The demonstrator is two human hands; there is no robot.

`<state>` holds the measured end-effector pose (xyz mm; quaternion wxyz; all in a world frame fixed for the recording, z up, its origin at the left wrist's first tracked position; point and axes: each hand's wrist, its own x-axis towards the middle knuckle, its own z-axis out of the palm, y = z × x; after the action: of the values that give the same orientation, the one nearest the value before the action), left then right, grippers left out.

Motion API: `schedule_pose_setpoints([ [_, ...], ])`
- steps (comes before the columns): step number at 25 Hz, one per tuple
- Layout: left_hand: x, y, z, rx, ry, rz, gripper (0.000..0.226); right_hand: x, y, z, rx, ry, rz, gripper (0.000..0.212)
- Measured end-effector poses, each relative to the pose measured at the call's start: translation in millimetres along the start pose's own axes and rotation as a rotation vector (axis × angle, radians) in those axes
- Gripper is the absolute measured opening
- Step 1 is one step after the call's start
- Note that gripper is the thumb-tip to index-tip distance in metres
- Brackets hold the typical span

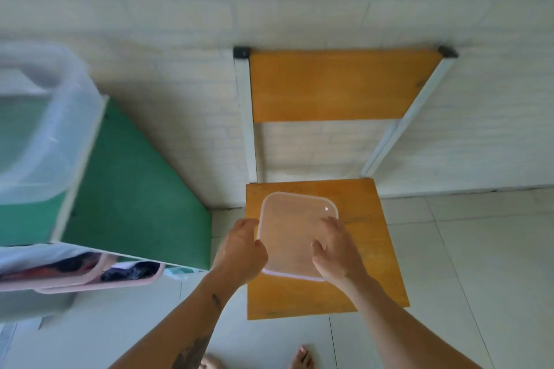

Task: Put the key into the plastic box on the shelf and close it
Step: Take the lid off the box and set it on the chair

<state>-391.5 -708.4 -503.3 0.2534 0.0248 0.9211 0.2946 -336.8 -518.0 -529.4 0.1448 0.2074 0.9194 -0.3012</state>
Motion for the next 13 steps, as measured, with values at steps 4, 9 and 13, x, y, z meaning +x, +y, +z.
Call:
schedule_pose_setpoints([
  [4,-54,21,-77,-0.094,0.109,-0.015,0.043,-42,-59,-59,0.054,-0.041,-0.123,0.056],
  [9,-113,26,-164,-0.22,0.298,0.032,0.033,-74,-144,-107,0.104,-0.031,-0.288,0.054],
  [13,-145,4,-216,-0.25,0.463,0.062,0.028,-86,-210,-113,0.155,-0.035,-0.402,0.057],
])
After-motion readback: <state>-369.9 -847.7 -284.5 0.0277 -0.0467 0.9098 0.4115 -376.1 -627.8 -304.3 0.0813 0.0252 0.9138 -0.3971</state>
